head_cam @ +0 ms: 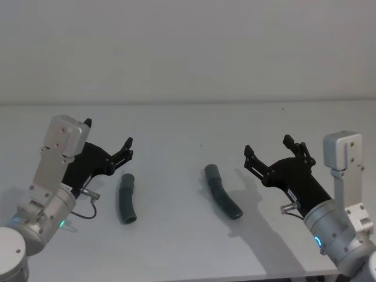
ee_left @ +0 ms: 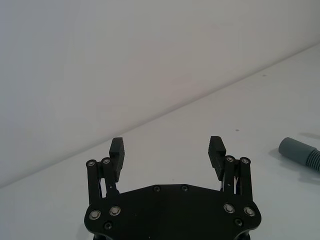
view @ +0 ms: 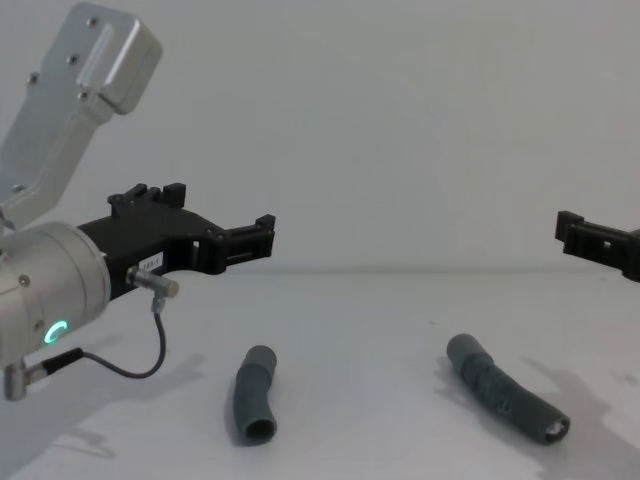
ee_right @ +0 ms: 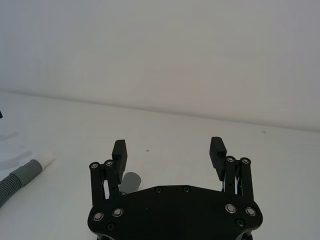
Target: Use both hands to pick up one end of the pipe from the table, align the ends, and insert them.
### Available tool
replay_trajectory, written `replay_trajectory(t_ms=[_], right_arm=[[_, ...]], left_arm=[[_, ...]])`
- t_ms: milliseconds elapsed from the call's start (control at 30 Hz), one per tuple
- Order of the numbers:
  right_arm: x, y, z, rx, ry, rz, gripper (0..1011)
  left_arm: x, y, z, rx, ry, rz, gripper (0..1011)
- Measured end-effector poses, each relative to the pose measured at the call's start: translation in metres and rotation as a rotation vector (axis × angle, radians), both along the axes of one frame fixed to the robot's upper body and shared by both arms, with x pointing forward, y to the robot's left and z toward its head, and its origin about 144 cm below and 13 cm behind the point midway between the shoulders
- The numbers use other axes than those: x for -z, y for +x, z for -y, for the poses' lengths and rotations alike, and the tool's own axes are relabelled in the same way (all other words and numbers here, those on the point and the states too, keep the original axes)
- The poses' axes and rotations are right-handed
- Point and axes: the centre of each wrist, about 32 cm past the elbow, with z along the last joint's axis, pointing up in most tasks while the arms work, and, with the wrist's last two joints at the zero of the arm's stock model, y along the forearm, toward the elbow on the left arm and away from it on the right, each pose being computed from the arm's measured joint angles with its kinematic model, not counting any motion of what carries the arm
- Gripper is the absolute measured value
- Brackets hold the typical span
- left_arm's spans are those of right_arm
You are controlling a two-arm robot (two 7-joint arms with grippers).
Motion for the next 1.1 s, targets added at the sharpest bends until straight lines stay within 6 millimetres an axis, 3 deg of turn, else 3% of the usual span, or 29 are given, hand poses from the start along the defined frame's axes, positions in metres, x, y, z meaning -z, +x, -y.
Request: replay_trajectory(t_ms=[433,1100], right_arm=[[0.000,0.000,0.000,0.000,0.000,0.000,1002],[0.000,0.000,0.000,0.000,0.000,0.000,1002]], left_arm=[[-0.013,-0.007,0.007,-0.002,-0.001,-0.095,1001],[-0.031,-0.044,0.018,-0.060,-0.027,-0.330,1001]])
